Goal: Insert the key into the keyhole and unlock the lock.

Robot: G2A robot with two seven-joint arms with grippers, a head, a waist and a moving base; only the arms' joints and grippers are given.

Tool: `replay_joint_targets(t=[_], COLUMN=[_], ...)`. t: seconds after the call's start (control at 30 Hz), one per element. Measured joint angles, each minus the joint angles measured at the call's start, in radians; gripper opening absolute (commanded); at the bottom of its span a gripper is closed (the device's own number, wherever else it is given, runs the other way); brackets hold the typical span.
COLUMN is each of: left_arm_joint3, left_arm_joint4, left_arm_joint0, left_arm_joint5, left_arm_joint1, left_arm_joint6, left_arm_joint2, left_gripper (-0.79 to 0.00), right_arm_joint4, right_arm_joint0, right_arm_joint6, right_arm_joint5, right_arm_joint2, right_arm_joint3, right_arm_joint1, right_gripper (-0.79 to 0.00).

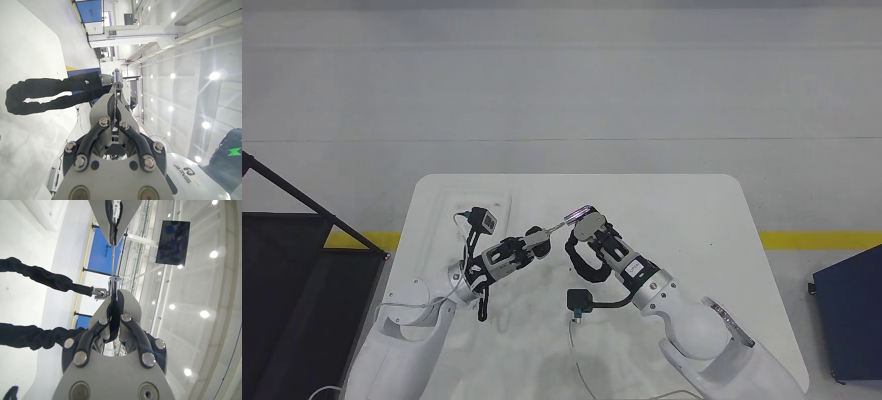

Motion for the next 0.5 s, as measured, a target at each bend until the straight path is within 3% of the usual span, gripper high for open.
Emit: replay_joint_targets(t=[0.5], left_arm_joint3=[-0.048], left_arm_joint4=[0.004], left_arm_joint0=[0.024], left_arm_joint5=[0.004], left_arm_joint1=[0.011], left_arm_joint6=[0.007], left_arm_joint2=[-0.01], left_gripper=[-0.785], right_arm_joint4=[0.0], right_arm_joint0=[0.0], right_arm_joint6=[0.0], right_arm_joint5=[0.0], right_arm_joint2=[0.0], right_arm_joint3=[0.0], right_arm_joint1=[0.0], right_gripper=[-0.785])
